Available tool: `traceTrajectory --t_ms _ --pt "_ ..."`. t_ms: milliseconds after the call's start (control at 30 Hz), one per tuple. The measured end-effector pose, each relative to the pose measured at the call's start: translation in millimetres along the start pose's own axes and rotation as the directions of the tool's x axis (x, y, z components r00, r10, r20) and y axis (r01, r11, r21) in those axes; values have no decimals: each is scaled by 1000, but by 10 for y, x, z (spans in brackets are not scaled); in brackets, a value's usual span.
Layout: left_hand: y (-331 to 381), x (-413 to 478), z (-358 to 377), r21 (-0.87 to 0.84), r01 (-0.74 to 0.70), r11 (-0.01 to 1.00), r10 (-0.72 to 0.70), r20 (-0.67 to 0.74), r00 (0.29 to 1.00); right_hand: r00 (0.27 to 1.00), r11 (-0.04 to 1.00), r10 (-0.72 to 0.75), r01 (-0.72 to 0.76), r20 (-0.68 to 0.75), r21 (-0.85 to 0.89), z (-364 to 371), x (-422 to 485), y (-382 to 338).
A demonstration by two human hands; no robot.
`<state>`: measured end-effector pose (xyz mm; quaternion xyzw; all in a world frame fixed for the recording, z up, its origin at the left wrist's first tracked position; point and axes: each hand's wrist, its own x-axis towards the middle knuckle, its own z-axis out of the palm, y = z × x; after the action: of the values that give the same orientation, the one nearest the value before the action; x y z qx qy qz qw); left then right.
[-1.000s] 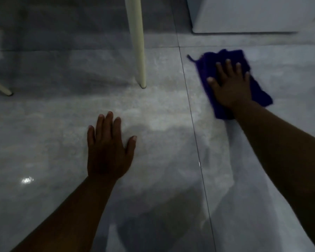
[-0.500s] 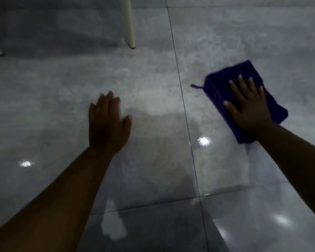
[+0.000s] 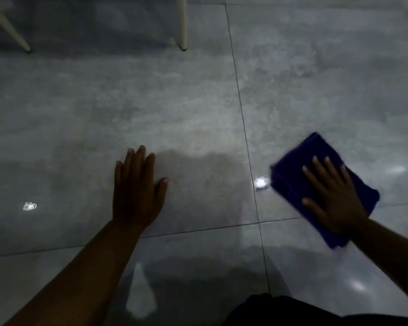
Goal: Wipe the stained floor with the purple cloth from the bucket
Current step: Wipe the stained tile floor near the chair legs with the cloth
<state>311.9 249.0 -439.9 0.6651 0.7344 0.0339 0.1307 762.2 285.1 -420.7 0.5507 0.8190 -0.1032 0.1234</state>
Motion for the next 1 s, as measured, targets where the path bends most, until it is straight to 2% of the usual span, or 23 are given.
traceTrajectory --t_ms 67,100,167,233,267,333,400,433,467,500,567,667,733,767,867,933,1000 --pt "5 -54 5 -7 11 1000 -11 6 1000 993 993 112 -111 -45 29 -107 417 -136" --pt "23 -70 10 -13 13 1000 -13 2 1000 992 994 104 -103 -65 25 -147 640 -289" --pt "65 -96 9 -23 28 999 -29 -24 999 997 999 -28 27 -73 -19 -226 1022 -754" --pt "35 -128 -17 -33 92 995 -93 -38 995 959 958 -279 274 -49 -82 -223 1186 -1299" --pt "-4 -140 -24 -40 125 991 -127 -42 991 908 903 -418 411 -37 -123 -182 1155 -1522" --pt "-173 -203 -59 -69 166 984 -171 -72 983 737 731 -676 667 -15 -146 -50 896 -1828" --pt "-341 -279 -83 -99 164 982 -174 -113 978 574 568 -819 813 14 -130 45 574 -1746" --pt "-411 -318 -96 -100 155 983 -167 -124 978 520 510 -852 849 49 -140 30 506 -1575" --pt "-463 -354 -98 -97 148 984 -160 -134 978 511 496 -857 852 65 -167 -14 519 -1352" --pt "-534 -390 -107 -90 154 984 -166 -145 975 542 523 -837 832 74 -186 -88 627 -1161" --pt "-670 -476 -120 -88 194 977 -207 -172 963 664 637 -745 736 64 -231 -311 1054 -911" --pt "-832 -585 -104 -100 258 961 -271 -157 950 795 754 -607 580 12 -307 -594 1826 -1104" --pt "-913 -621 -91 -85 278 957 -288 -148 946 810 766 -586 554 -2 -327 -637 2203 -1608" --pt "-952 -623 -96 -79 280 957 -290 -153 945 790 749 -613 574 -16 -331 -611 2315 -1909" --pt "-1138 -636 -120 -86 324 942 -335 -171 927 647 623 -762 718 -33 -310 -400 2193 -2760" --pt "-1285 -661 -149 -82 357 930 -367 -203 908 480 466 -877 844 -12 -266 -185 1752 -3028" --pt "-1412 -684 -175 -95 384 919 -395 -251 884 314 301 -949 932 36 -204 -92 1297 -2934"
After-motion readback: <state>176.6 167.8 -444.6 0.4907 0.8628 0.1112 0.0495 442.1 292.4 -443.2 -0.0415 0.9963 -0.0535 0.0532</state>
